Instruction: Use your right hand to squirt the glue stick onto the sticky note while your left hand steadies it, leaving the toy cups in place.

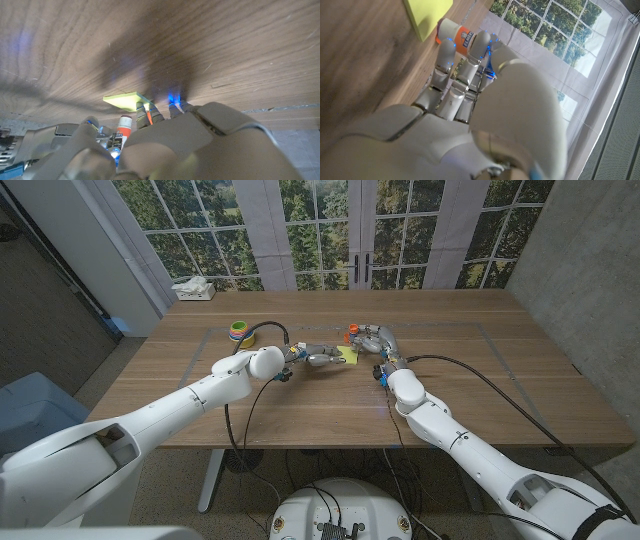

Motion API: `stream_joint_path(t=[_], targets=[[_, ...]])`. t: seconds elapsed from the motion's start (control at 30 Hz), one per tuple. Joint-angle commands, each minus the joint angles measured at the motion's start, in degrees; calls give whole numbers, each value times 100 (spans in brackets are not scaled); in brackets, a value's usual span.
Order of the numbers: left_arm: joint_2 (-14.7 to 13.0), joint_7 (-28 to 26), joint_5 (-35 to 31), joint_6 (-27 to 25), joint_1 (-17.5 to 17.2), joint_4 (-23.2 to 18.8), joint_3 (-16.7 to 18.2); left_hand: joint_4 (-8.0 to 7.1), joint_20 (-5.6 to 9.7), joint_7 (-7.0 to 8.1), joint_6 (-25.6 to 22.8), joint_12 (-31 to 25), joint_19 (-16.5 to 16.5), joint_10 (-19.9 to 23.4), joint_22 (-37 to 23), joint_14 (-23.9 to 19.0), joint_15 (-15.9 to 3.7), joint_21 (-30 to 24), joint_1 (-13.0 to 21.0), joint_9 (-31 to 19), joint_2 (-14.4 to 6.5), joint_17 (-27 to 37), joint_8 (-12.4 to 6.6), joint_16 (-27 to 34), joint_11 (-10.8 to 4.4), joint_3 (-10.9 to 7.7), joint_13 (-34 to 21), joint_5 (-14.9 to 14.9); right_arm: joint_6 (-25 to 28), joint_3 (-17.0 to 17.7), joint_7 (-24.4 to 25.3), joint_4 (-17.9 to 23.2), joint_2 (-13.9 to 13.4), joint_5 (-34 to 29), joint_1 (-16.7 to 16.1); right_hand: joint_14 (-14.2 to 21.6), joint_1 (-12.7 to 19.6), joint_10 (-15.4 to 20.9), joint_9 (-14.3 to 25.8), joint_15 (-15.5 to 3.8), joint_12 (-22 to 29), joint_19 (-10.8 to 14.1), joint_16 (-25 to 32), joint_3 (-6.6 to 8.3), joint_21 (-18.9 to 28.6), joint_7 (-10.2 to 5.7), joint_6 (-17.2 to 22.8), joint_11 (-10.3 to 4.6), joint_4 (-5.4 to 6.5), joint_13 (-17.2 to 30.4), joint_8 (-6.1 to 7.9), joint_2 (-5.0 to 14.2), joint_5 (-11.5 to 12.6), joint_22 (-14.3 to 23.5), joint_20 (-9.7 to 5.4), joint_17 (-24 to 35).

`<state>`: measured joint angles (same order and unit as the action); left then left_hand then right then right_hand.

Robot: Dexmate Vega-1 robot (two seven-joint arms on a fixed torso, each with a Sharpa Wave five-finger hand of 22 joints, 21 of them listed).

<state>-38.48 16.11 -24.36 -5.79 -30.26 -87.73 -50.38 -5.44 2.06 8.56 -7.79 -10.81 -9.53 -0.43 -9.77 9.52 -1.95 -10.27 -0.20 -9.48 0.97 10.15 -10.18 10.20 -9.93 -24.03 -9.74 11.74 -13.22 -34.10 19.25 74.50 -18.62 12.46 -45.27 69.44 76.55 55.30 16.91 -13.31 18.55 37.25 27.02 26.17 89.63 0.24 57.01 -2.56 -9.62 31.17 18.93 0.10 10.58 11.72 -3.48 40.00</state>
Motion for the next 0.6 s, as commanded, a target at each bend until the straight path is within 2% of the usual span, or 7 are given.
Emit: stream_joint_path(t=[0.03, 0.17, 0.33, 0.6], targets=[[8, -9, 16, 43, 25, 51, -14, -19, 39, -40, 0, 7, -1350, -41, -20, 453, -67, -45, -2, -25, -48, -7, 5, 27, -4, -5, -27, 45, 128, -50, -32, -89, 35, 50, 105, 49, 182, 377, 25, -11, -20, 55, 14, -8, -15, 58, 96, -87, 10, 968, 10, 243, -9, -4, -837, 34], [4, -19, 10, 38, 20, 44, -13, -23, 36, -60, -14, 9, -1354, -47, -19, 459, -69, -45, 3, -25, -50, -8, -3, 26, 2, 2, -26, 47, 185, -62, -13, -171, 57, 54, 152, 75, 163, 383, 36, -2, -27, 54, 12, -14, -17, 168, 24, -7, 37, 1000, -25, 296, -8, -5, -843, 51], [3, -21, 6, 45, 22, 43, -16, -28, 34, -85, -23, 16, -1357, -70, -19, 480, -61, -46, 11, -24, -57, -10, -7, 19, 18, 11, -26, 50, 309, -72, 24, -155, 43, 49, 176, 114, 151, 478, 37, 5, -20, 51, 29, -20, -17, 217, 18, 39, 48, 989, -41, 330, -8, -4, -845, 86], [30, -7, 8, 60, 49, 83, -29, -32, 32, -87, -16, 16, -1360, -75, -18, 489, -57, -48, 20, -24, -65, -12, -6, 18, 11, 20, -25, 54, 322, -125, 174, -213, 35, -95, 211, 187, 166, 596, 30, 5, 8, 84, 52, -39, -14, 208, 98, 52, 21, 1026, -35, 313, -12, -6, -842, 130]])
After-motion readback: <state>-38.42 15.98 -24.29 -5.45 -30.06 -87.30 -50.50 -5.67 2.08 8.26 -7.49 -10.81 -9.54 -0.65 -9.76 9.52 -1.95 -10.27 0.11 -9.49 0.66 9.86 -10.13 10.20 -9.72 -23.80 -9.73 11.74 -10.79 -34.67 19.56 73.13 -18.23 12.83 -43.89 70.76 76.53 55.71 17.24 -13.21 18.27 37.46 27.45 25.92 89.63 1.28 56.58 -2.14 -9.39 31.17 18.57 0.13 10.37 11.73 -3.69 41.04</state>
